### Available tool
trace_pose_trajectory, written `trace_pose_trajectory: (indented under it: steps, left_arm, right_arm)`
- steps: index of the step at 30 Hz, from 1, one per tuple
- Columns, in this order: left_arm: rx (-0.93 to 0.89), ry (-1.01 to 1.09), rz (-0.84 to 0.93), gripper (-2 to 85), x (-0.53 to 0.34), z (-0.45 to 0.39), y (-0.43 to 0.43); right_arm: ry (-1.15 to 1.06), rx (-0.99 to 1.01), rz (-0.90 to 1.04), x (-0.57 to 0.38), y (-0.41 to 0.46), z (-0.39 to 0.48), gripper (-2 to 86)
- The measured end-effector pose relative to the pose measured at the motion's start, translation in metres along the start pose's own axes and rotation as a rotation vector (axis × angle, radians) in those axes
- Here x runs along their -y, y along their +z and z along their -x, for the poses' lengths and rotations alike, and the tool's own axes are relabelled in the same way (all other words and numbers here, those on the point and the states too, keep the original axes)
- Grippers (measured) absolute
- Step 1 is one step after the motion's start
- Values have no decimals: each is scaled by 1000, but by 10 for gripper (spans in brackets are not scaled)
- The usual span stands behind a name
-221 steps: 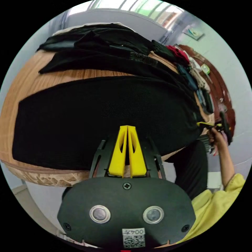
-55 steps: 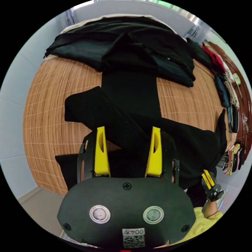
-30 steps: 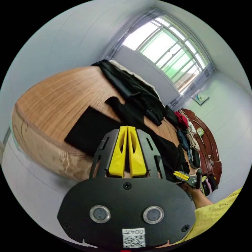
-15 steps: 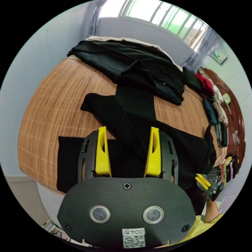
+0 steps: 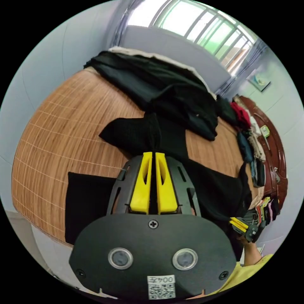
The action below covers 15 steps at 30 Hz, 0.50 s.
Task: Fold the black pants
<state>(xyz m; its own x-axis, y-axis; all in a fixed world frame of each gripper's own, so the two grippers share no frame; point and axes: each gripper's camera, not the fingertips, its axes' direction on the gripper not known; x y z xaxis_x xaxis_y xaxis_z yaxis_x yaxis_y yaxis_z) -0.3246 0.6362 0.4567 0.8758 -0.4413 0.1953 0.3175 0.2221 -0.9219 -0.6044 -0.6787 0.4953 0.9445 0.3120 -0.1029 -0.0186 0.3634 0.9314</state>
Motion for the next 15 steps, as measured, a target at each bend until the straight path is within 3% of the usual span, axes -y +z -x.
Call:
trace_pose_trajectory:
  steps: [5, 8, 11, 15]
  left_arm:
    - [-147, -51, -236, 22, -84, 24, -105]
    - [-169, -251, -225, 22, -158, 82, -98]
    - [-318, -547, -195, 20, -229, 153, -60]
    - [-439, -726, -413, 21, -282, 178, -79]
  right_arm:
    - [5, -18, 8, 9, -19, -23, 37]
    - [2, -37, 14, 17, -31, -37, 38]
    - [-12, -51, 26, 26, -42, -54, 38]
    - [-3, 4, 15, 39, -66, -89, 48]
